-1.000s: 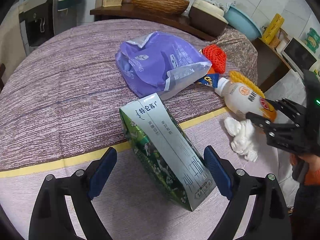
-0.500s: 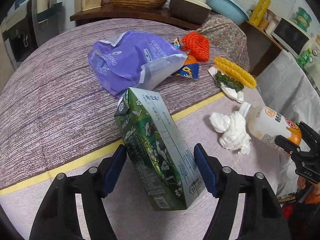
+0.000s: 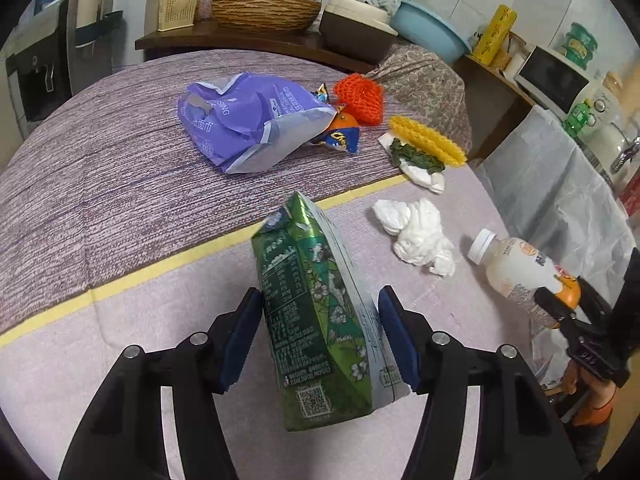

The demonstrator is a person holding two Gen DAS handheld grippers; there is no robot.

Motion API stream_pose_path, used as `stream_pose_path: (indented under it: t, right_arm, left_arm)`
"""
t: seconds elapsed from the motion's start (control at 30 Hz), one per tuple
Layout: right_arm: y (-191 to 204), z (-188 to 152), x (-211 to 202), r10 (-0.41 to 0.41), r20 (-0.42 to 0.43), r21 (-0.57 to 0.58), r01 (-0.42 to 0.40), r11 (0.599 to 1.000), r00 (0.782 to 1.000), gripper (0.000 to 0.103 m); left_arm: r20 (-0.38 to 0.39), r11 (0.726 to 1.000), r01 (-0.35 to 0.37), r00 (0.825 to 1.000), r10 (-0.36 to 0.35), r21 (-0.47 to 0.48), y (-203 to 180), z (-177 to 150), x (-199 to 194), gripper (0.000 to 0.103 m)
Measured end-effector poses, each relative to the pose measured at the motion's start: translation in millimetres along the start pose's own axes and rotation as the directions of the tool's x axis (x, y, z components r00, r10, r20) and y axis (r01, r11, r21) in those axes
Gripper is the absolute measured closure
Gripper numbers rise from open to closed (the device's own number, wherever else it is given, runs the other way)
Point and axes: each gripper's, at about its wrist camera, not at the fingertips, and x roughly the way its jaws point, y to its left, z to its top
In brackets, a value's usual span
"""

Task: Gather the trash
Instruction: 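Grasp the orange-capped juice bottle with the right gripper while the left grasps the green carton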

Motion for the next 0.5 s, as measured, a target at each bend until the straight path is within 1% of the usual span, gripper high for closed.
stream_pose_path:
  t: [0.1,0.2,0.27,0.37,0.47,0.5]
  right_arm:
    - [2.9,-3.8,-4.3,0.011,0.02,0.013,-0.011,1.0,1.0,0.041]
    - [5.3,-4.5,-5.5,0.016,0.03,0.023,-0.016,1.0,0.999,0.041]
    - [7.6,-4.8,-6.2,0.023,0.032,0.019,-0.024,1.0,0.999,0.041]
    - [12.2,-7.3,-6.1,0.019,0.03,0.005,-0.019,1.0,0.999,0.041]
    - [14.2,-10.9,-4.2,0.012,0.017,-0.002,-0.012,1.0,1.0,0.041]
    - [13.8,-12.0,-4.1,0.012,0.016,-0.003,-0.012,1.0,1.0,0.041]
  left_arm:
    - [0.023,1.0,-0.008,1.0,0.007,0.027,-7.6,-3.4,-9.0,0.051]
    - [0.046,0.999,-0.031,0.999,0.029,0.045,-13.8,-4.9,-13.8,0.053]
    - [0.052,0.996,-0.049,0.998,0.045,0.074,-19.4,-6.6,-14.7,0.053]
    - [0.034,0.995,-0.064,0.998,0.061,0.082,-20.6,-9.5,-8.6,0.053]
    - [-0.029,0.992,-0.072,0.997,0.076,0.105,-20.0,-16.3,1.2,0.053]
    - [-0.043,0.992,-0.065,0.997,0.07,0.105,-19.1,-18.0,4.1,0.051]
